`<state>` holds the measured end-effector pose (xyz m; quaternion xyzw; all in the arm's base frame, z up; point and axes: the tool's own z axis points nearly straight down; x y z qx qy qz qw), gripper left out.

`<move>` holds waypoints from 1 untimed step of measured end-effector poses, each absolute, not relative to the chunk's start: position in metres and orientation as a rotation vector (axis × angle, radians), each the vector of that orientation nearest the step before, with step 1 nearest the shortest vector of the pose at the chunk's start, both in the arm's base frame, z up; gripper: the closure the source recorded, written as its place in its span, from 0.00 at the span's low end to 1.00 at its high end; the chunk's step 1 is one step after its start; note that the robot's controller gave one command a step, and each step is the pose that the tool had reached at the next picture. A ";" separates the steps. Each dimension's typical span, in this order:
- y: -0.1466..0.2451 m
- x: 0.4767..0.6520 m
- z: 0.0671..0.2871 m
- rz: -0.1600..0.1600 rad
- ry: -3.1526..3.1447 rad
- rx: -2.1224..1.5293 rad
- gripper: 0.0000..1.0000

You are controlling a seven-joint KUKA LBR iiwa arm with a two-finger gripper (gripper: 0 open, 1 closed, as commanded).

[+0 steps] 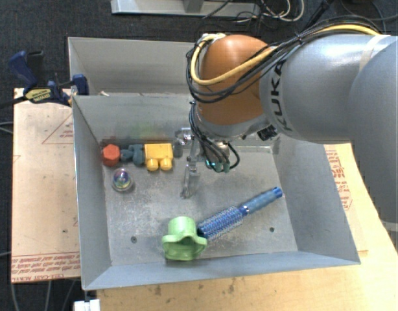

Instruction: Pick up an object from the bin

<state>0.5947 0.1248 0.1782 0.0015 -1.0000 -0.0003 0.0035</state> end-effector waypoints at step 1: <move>0.105 0.510 0.110 0.002 -3.127 0.139 0.00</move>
Offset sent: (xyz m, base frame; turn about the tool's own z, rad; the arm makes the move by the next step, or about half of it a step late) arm -0.0804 -0.0198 -0.0635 -0.0865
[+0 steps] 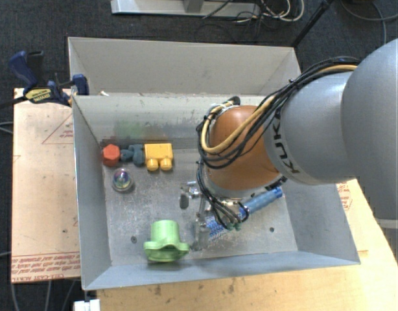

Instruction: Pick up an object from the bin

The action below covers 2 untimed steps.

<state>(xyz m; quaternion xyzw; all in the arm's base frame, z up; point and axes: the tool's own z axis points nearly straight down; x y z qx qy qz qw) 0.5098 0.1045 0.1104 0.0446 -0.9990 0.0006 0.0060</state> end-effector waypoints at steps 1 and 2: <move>0.145 0.485 0.074 -0.003 -3.122 0.455 0.00; 0.180 0.491 0.071 -0.004 -3.110 0.512 0.00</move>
Offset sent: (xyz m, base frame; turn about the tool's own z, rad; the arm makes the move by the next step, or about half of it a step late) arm -0.0289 0.0393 -0.0382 -0.2010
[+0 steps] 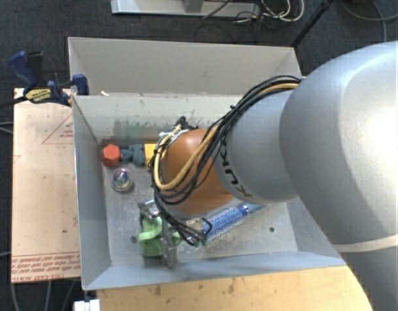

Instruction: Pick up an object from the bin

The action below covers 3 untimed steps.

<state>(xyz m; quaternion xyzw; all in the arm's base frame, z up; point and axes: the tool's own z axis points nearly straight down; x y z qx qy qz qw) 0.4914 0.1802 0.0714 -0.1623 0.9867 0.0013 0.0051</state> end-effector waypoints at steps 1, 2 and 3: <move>0.179 0.493 0.073 0.005 3.085 -0.498 1.00; 0.195 0.498 0.198 0.004 3.088 -0.522 1.00; 0.184 0.492 0.264 0.000 2.808 -1.394 1.00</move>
Offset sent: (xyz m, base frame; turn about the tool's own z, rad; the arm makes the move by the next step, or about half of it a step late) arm 0.0000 0.0000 0.0000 0.0000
